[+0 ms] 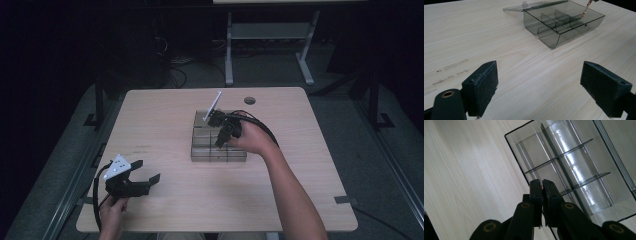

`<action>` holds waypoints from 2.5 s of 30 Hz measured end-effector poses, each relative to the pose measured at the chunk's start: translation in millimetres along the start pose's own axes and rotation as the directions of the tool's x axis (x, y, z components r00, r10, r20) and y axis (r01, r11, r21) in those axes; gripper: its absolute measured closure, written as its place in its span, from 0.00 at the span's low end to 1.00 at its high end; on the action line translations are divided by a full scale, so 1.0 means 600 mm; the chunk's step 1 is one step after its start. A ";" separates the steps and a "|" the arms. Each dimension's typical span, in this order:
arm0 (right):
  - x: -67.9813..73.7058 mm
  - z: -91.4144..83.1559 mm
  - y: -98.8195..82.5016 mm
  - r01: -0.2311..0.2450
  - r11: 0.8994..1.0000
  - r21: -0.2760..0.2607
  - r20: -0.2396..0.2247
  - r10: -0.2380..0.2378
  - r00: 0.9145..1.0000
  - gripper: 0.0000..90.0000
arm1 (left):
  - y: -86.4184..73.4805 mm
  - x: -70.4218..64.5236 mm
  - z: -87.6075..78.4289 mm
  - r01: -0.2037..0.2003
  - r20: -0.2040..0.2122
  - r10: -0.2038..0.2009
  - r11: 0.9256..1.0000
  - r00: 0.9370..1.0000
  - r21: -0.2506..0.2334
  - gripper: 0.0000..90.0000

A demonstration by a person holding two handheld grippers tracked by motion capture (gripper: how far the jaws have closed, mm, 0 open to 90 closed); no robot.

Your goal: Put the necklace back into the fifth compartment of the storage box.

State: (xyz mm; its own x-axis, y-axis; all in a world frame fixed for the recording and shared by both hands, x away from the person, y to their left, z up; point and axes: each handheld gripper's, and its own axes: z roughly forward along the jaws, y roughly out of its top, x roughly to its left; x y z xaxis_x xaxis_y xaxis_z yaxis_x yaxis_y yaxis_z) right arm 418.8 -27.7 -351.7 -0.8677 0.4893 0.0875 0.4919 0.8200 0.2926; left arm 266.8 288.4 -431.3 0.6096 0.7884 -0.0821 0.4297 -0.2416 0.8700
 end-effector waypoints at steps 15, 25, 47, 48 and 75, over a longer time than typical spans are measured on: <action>-0.023 0.034 0.004 -0.043 0.999 0.010 -0.003 0.043 0.999 0.95 | 0.000 -0.003 0.003 0.008 0.012 -0.008 1.000 1.000 0.001 0.16; -0.034 0.060 0.003 -0.064 0.998 0.026 -0.012 0.065 0.998 0.95 | 0.001 -0.005 0.005 -0.003 0.010 0.003 1.000 1.000 0.010 0.16; -0.052 0.096 -0.012 -0.111 0.993 0.042 -0.025 0.112 0.993 0.95 | 0.000 -0.004 0.006 0.000 0.013 0.000 1.000 1.000 0.008 0.16; -0.052 0.097 -0.012 -0.115 0.993 0.039 -0.030 0.116 0.993 0.95 | 0.000 -0.004 0.005 0.001 0.013 -0.001 1.000 1.000 0.012 0.16; -0.054 0.099 -0.013 -0.107 0.994 0.019 -0.050 0.108 0.993 0.85 | 0.001 0.000 0.010 0.013 0.011 -0.013 1.000 1.000 0.014 0.16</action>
State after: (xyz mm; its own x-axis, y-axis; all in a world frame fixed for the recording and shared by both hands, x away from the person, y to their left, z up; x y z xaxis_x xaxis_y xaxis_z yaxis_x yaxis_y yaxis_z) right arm 447.4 -32.4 -413.5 -0.8121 0.5595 0.1660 0.5832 0.7685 0.2631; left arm 270.7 284.9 -433.7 0.6115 0.7850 -0.0989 0.4466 -0.2393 0.8621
